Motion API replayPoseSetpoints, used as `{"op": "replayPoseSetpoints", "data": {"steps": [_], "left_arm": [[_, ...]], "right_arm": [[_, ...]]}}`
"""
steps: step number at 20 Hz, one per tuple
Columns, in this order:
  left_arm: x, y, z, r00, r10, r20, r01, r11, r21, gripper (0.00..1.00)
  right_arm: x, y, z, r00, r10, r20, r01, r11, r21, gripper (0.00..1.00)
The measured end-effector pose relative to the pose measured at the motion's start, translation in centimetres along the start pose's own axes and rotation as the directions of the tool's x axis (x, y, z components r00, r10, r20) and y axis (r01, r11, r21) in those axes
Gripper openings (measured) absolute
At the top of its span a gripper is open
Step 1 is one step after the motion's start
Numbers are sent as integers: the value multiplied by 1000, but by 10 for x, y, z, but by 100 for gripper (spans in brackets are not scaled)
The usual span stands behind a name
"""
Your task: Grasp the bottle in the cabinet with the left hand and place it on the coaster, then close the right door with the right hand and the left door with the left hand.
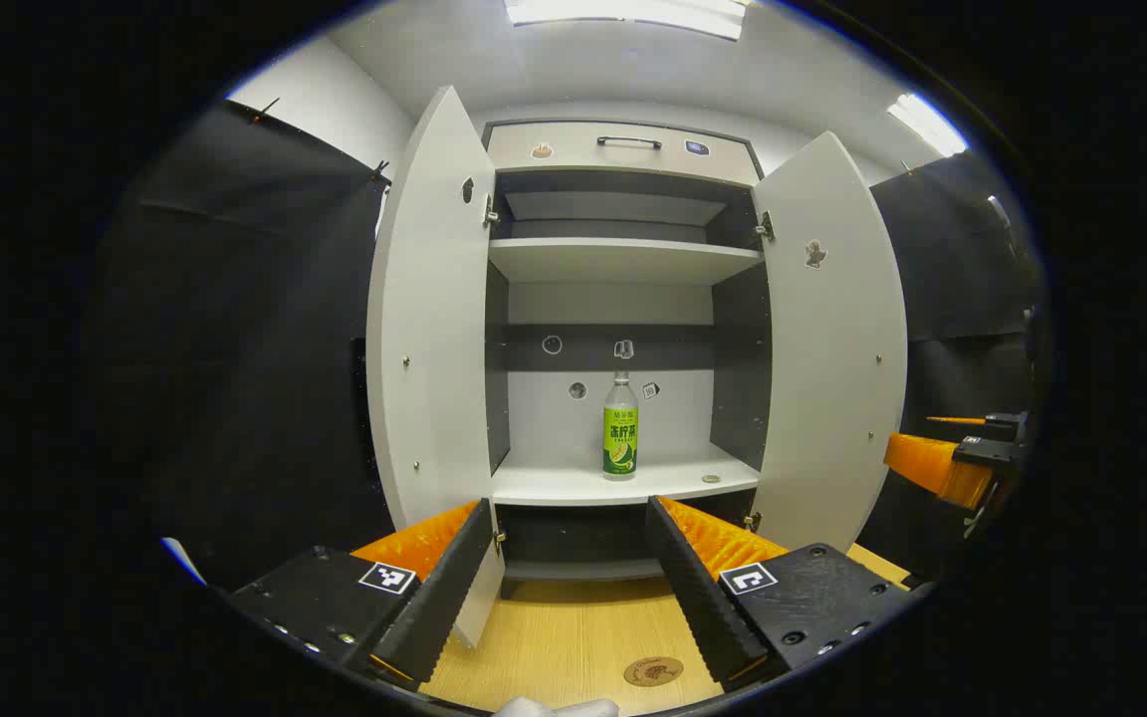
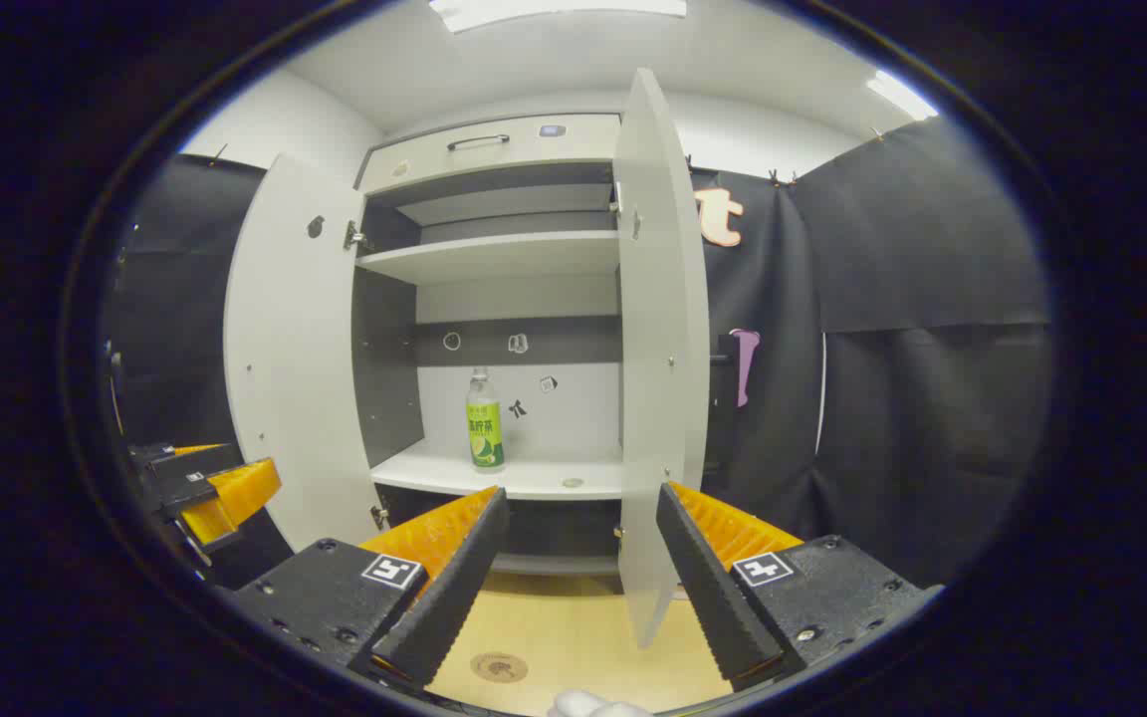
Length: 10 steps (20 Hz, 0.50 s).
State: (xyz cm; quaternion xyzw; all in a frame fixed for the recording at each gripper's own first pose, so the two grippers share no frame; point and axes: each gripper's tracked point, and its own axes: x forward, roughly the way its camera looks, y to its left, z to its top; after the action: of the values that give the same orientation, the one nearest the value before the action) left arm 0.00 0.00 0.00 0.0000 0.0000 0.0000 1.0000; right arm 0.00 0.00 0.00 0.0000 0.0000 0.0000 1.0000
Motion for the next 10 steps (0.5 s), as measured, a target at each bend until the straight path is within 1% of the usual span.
{"op": "replayPoseSetpoints", "data": {"steps": [3, 10], "left_arm": [[4, -1, -2, 1000, -10, -12, 10, 1000, -5, 95], [9, 2, -4, 1000, 1, -28, -1, 1000, -3, 95]], "right_arm": [[6, 1, 7, 1000, -8, 12, 8, 1000, -9, 99], [13, 4, 8, 1000, -18, 3, 18, 1000, -4, 99]]}}
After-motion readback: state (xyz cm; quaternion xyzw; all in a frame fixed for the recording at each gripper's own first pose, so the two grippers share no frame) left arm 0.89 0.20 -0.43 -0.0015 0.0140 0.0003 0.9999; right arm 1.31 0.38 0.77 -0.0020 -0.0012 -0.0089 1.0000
